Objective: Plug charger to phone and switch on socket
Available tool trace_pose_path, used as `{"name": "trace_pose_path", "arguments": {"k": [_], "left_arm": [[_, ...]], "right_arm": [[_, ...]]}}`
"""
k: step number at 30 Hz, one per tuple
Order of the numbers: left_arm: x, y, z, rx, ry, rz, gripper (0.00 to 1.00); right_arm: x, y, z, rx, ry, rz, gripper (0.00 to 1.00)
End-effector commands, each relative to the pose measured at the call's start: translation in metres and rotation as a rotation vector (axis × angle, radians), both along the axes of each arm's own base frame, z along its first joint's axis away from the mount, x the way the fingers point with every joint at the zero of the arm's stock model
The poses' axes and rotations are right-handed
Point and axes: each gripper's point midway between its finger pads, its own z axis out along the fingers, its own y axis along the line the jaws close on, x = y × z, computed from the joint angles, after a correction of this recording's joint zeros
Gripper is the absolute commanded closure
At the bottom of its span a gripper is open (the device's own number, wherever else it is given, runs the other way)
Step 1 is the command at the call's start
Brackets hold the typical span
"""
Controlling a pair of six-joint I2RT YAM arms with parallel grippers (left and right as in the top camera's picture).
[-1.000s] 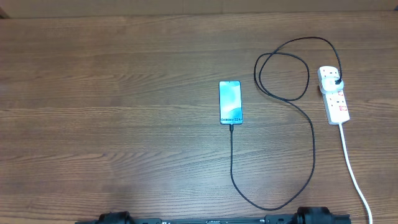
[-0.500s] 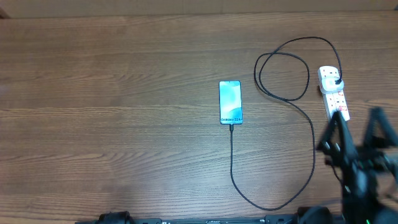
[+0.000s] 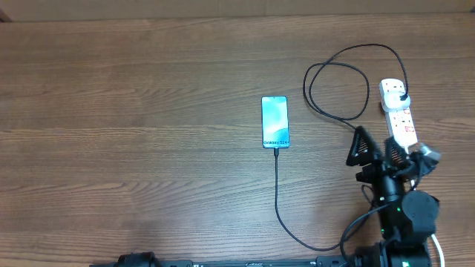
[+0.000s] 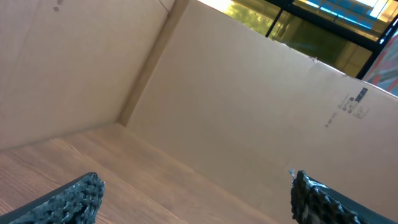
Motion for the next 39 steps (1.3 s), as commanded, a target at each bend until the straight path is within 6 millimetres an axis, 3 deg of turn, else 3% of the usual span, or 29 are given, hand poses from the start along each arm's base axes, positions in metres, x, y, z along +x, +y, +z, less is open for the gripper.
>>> {"name": "trace_pose_path", "arguments": {"k": [1,10,15,33,39], "left_arm": [[-0.001,0.0,-0.001,-0.015,-0.009,0.008,0.0],[-0.001,0.0,-0.001,-0.014,-0.009,0.007,0.0],[-0.001,0.0,-0.001,-0.014,-0.009,0.007,0.0],[-0.003,0.0,-0.002,-0.014,-0.015,0.007,0.0],[-0.025,-0.001,-0.015,-0.008,-0.09,0.007,0.0]], "right_arm": [[0.0,-0.002,-0.02,0.008,0.037,-0.012,0.0],[-0.001,-0.003,-0.078,0.048,0.123,-0.026,0.0],[-0.01,-0.026,-0.113,0.07,0.211,-0.175,0.0],[-0.01,-0.026,-0.114,0.063,0.214,-0.174,0.0],[-0.01,-0.026,-0.114,0.063,0.214,-0.174,0.0]]}}
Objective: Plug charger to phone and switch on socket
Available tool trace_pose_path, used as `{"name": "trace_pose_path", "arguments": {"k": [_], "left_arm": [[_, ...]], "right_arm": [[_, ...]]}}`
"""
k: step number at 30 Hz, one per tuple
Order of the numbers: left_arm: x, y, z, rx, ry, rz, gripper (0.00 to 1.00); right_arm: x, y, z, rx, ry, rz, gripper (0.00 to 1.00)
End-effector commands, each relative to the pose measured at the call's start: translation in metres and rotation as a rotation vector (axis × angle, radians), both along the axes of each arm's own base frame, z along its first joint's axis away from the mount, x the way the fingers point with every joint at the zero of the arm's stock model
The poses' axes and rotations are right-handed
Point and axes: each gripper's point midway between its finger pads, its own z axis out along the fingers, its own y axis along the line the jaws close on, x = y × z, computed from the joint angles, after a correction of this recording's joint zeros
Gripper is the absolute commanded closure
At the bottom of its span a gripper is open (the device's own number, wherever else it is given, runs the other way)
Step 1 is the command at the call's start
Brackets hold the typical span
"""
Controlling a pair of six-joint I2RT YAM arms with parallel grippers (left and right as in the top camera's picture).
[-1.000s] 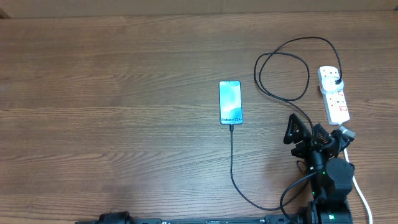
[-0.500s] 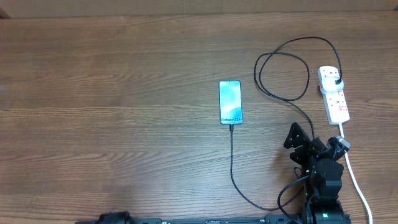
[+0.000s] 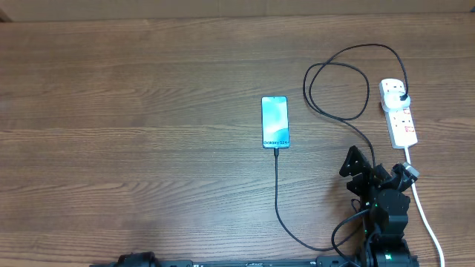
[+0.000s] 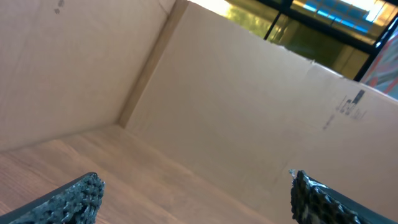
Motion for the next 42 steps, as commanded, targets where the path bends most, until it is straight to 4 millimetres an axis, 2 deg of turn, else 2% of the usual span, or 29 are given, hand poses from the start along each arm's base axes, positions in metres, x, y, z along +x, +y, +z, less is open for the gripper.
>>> {"name": "trace_pose_path", "arguments": {"k": [1,4,9,13,16,21,25,29,33,38,42], "left_arm": [[-0.024,-0.001,-0.015,-0.009,-0.087,0.007,0.0],[-0.042,-0.003,-0.017,-0.003,-0.154,0.007,0.01],[-0.046,-0.002,-0.017,0.029,-0.152,0.024,0.0],[-0.029,-0.008,-0.02,0.037,-0.098,-0.017,0.0],[-0.003,-0.008,-0.028,0.031,-0.005,-0.032,0.0],[0.06,0.004,-0.044,0.004,0.182,0.008,0.0],[0.125,0.009,-0.058,-0.004,0.293,0.007,0.0],[0.197,0.012,-0.099,-0.016,0.43,-0.016,0.01],[0.262,0.009,-0.141,-0.039,0.485,-0.064,0.0],[0.321,0.012,-0.18,-0.036,0.457,-0.07,0.0],[0.351,0.013,-0.204,-0.028,0.41,-0.079,0.0]], "right_arm": [[0.0,-0.001,0.002,-0.001,-0.009,-0.009,0.0],[0.0,-0.001,0.002,-0.001,-0.009,-0.009,0.0],[0.0,-0.001,0.002,-0.001,-0.009,-0.01,0.0],[0.0,-0.001,0.002,-0.001,-0.009,-0.01,0.0],[0.0,-0.001,0.002,-0.001,-0.009,-0.01,0.0],[0.0,-0.001,0.002,-0.001,-0.009,-0.01,0.0],[0.0,-0.001,0.002,-0.001,-0.009,-0.01,0.0],[0.0,-0.001,0.002,-0.001,-0.009,-0.01,0.0],[0.0,-0.001,0.002,-0.001,-0.009,-0.009,0.0],[0.0,-0.001,0.002,-0.001,-0.009,-0.01,0.0],[0.0,-0.001,0.002,-0.001,-0.009,-0.01,0.0]]}}
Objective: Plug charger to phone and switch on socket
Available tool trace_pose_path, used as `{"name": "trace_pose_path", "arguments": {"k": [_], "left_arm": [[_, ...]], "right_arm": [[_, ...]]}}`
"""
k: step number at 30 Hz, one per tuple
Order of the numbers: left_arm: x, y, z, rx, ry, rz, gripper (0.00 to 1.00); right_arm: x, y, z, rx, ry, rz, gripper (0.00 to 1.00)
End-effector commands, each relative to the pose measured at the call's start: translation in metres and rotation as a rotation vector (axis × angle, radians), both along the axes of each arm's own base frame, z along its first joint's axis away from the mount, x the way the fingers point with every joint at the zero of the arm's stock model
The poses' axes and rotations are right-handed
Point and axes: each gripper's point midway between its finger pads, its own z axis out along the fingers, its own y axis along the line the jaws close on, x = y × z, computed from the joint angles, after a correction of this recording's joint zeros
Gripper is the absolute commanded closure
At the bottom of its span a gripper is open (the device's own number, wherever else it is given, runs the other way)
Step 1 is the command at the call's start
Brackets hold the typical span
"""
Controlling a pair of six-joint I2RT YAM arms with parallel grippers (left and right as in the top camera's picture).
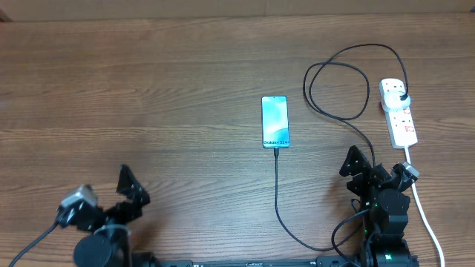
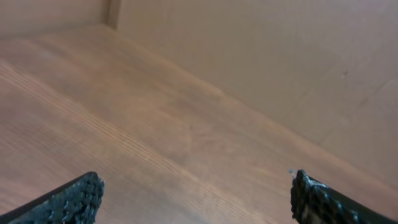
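The phone [image 1: 274, 122] lies screen-up and lit in the middle of the table, with the black charger cable [image 1: 277, 185] plugged into its near end. The cable runs toward the front edge, then loops up to a plug [image 1: 401, 95] in the white power strip [image 1: 398, 115] at the right. My right gripper [image 1: 377, 169] stands open near the front edge, below the strip and touching nothing. At the front left, my left gripper [image 1: 104, 194] is open and empty; in the left wrist view its fingertips [image 2: 81, 196] are wide apart over bare wood.
The cable's wide loop [image 1: 338, 85] lies between the phone and the strip. The strip's white lead [image 1: 423, 211] runs to the front edge beside my right arm. A cardboard wall [image 2: 280, 56] stands along the table's far side.
My left arm has come into the overhead view at the front left, and its camera now looks down at the table rather than at the wall. The right arm has not moved.
My right gripper first stood open right at the near end of the power strip, with the phone lit and its cable in. Then it sat back near the front edge. The left arm stayed out of the overhead view until now.
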Motion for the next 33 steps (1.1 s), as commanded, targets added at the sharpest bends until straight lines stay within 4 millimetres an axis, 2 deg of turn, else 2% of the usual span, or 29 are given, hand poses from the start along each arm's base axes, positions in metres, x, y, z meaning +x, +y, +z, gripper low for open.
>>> {"name": "trace_pose_path", "arguments": {"k": [1,11,15,24,33], "left_arm": [[0.017,-0.002,-0.023,-0.005,-0.012,-0.019,0.0],[0.045,-0.004,-0.051,0.066,-0.108,-0.046,0.0],[0.049,-0.005,-0.061,0.088,-0.114,-0.058,0.0],[0.052,-0.03,-0.064,0.345,-0.058,-0.225,0.0],[0.052,-0.031,-0.064,0.33,-0.064,-0.238,0.01]], "right_arm": [[0.0,-0.001,0.002,-0.004,-0.009,-0.008,0.0],[0.0,-0.001,0.002,-0.004,-0.009,-0.008,0.0],[0.0,-0.001,0.002,-0.004,-0.009,-0.008,0.0],[0.0,-0.001,0.002,-0.004,-0.009,-0.008,0.0],[0.0,-0.001,0.002,-0.004,-0.009,-0.008,0.0]]}}
